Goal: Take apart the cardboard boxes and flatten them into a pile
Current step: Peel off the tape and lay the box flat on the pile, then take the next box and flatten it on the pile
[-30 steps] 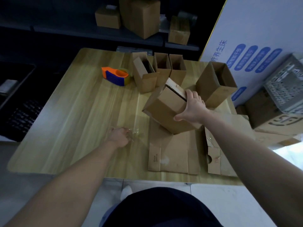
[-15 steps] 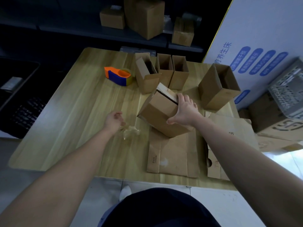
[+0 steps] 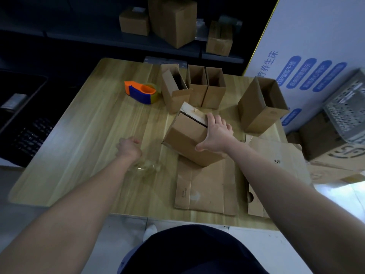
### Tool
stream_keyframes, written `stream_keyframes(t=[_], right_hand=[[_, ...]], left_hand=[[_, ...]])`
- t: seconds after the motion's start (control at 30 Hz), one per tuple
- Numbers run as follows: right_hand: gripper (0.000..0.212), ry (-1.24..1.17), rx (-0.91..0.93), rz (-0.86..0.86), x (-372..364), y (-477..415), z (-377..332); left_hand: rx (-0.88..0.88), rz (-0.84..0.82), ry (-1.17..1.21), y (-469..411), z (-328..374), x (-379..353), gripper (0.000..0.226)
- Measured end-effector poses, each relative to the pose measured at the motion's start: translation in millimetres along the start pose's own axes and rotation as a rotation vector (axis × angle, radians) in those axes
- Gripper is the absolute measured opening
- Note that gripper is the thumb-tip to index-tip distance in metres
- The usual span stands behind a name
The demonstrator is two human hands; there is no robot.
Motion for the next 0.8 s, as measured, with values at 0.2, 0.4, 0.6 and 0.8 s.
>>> stream_keyframes(t=[0.2,0.4,0.6,0.8], right_hand=[[0.118,0.029,-0.008,-0.029,-3.7,-6.1,-4.8],[0.086,-0.306,0.023,-0.138,-1.3,-8.3,-1.2],[0.058,-0.446,-0.039,-0.117,12.8,-7.0,24.7],[0.037,-0.372,-0.117,0.031,33.8,-9.5,27.5]], left_hand=[[-0.247,0.071,0.233,22.4,76.4,25.3,0.024],[-0.367,-0.076,0.465,51.1,149.3,25.6,0.034],[-0.216,-0.159,0.67,47.2,143.9,18.6,0.012],[-0.106,-0.371,0.895,59.2,144.3,-1.1,0.038]])
Point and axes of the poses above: each hand's wrist, its own y-axis away from the middle knuckle, its own x-axis out of the back of the hand, z = x × y, the point moved 10 cm from there along -y, towards the middle knuckle, and after that the axes turned 5 degrees about -x, right-handed, at the moved point
